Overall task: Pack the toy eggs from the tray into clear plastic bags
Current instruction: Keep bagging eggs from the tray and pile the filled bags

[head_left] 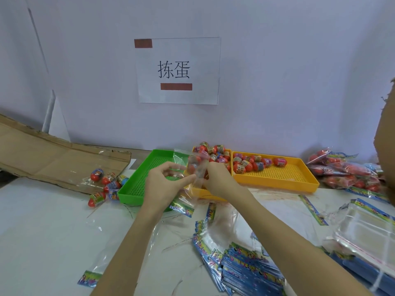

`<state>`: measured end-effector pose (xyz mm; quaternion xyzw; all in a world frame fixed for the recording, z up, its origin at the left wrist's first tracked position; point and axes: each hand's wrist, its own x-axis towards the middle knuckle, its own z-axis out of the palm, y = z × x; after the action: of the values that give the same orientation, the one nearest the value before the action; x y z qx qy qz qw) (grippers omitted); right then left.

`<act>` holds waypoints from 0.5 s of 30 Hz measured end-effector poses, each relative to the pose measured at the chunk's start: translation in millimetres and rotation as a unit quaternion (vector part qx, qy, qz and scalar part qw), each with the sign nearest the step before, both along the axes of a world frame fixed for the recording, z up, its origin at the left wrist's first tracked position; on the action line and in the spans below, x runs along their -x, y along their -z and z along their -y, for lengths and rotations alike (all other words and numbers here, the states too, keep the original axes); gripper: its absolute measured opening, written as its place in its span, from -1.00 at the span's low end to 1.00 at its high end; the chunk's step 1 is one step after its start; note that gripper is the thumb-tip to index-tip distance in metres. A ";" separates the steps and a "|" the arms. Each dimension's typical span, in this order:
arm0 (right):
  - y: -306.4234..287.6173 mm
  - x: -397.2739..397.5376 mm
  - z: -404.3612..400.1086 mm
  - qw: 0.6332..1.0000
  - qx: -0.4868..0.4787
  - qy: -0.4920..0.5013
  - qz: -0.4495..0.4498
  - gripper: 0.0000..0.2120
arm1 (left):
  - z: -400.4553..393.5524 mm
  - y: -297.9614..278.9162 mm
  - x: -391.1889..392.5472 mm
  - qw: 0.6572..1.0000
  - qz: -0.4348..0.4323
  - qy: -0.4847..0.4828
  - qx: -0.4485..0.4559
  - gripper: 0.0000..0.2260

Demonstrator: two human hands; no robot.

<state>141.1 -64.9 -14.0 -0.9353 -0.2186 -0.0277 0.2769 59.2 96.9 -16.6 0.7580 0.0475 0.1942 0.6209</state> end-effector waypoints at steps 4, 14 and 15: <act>10.0 13.1 14.6 0.991 -0.115 0.043 0.048 -0.79 | 2.6 0.9 -2.3 1.000 0.001 -0.010 -0.028 -0.70; 8.2 64.1 51.5 0.892 -0.381 0.063 0.234 -0.70 | 19.9 -2.2 5.0 0.988 0.045 0.038 -0.140 -0.67; 4.6 67.1 53.4 0.890 -0.379 0.052 0.248 -0.70 | 22.6 -2.3 6.4 0.985 0.060 0.048 -0.153 -0.67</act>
<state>74.0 -118.4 -18.5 -0.7318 -0.2044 -0.3537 0.5456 52.8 74.3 -14.4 0.8324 -0.0567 0.2145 0.5078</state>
